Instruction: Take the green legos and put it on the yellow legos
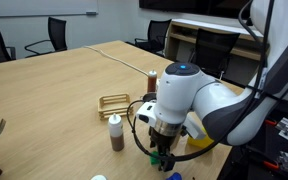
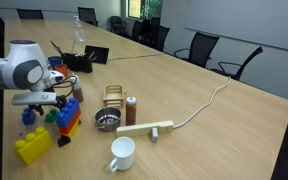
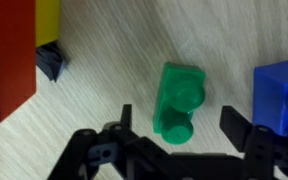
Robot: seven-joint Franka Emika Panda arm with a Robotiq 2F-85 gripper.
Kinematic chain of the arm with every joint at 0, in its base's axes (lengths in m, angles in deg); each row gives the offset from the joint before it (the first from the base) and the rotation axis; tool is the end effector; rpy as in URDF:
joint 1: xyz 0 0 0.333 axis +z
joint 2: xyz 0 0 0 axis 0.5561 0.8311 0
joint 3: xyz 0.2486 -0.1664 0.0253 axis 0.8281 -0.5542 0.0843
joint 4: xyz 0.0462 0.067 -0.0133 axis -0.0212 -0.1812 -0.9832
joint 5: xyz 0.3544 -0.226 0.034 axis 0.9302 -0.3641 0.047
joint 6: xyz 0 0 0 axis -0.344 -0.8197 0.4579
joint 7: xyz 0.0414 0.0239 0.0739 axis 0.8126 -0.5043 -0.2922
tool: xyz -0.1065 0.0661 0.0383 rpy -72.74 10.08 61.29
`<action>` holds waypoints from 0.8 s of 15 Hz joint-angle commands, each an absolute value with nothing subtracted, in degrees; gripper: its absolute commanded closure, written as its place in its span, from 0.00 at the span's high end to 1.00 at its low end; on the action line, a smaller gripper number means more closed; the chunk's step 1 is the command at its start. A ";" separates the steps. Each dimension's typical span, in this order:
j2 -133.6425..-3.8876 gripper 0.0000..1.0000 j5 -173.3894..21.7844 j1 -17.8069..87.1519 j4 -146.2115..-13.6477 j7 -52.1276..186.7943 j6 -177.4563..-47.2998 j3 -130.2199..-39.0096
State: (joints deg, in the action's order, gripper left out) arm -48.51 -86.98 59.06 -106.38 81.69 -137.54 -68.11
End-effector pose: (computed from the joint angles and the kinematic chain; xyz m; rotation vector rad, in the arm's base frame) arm 0.4562 0.3779 0.0675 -2.6989 -1.4908 -0.1357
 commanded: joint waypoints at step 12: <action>-52.18 0.22 -86.01 58.02 -106.82 78.15 -134.58 -67.44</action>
State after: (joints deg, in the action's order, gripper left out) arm -49.92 -86.80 58.65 -106.03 79.18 -137.15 -68.12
